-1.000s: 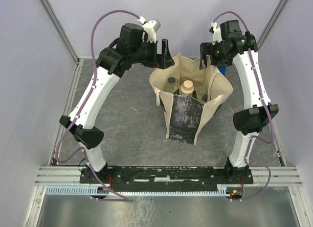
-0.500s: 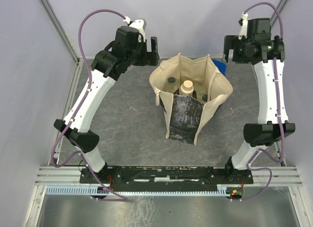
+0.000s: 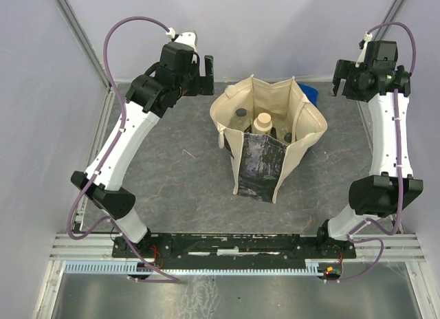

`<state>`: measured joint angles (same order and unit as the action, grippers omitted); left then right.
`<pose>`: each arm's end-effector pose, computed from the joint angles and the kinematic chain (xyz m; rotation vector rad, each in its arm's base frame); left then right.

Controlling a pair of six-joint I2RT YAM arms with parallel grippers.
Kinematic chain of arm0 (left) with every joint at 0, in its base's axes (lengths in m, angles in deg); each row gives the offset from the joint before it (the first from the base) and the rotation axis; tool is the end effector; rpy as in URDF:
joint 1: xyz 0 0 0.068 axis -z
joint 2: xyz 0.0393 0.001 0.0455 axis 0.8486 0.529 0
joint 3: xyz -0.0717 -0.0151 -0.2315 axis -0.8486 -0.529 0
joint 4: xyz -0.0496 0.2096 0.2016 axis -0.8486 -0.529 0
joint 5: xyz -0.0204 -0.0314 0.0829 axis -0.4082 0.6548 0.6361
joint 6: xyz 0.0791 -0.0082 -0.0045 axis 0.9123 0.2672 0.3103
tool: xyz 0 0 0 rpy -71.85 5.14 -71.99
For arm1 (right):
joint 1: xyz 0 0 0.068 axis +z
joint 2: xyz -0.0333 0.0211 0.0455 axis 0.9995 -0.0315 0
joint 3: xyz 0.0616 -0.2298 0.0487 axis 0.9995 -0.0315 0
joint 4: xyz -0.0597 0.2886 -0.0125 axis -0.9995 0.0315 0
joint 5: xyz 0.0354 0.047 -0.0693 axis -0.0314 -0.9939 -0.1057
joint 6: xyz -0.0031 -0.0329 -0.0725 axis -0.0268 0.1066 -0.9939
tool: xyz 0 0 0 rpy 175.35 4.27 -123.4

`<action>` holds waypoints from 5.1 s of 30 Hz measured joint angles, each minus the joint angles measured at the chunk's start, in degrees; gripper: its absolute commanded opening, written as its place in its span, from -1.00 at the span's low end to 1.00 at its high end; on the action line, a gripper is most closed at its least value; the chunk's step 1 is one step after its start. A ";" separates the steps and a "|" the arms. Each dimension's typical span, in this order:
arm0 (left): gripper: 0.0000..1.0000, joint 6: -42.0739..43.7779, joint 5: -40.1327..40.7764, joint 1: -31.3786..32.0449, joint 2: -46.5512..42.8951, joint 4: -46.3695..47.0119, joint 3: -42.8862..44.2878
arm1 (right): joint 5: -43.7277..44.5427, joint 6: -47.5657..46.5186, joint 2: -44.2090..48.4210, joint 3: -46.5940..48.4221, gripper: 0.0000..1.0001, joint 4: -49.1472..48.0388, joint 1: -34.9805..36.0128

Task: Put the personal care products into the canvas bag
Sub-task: Reset both arms

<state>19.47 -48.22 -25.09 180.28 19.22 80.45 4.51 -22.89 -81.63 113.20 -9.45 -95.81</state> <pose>0.3472 -0.2000 0.4417 0.0974 2.0722 -0.2062 0.3863 -0.0550 0.3883 0.3518 2.2923 -0.0474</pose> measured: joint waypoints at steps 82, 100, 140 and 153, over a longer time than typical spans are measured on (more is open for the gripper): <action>0.99 5.01 5.84 0.00 -0.85 -0.28 -3.85 | 0.52 -1.46 1.16 -0.87 1.00 -1.92 0.00; 0.99 5.27 5.84 0.00 -0.85 -0.28 -3.85 | 0.22 -1.44 1.16 -0.90 1.00 -2.03 0.00; 0.99 6.32 5.81 0.00 -0.85 -0.28 -3.85 | -0.39 -1.44 0.87 -0.87 1.00 -2.08 0.00; 0.99 6.32 5.57 0.00 -0.85 -0.28 -3.85 | -0.39 -1.42 0.85 -0.90 1.00 -2.08 0.00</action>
<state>25.79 -42.65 -25.09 179.42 18.93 76.61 4.12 -24.31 -80.77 112.30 -11.52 -95.81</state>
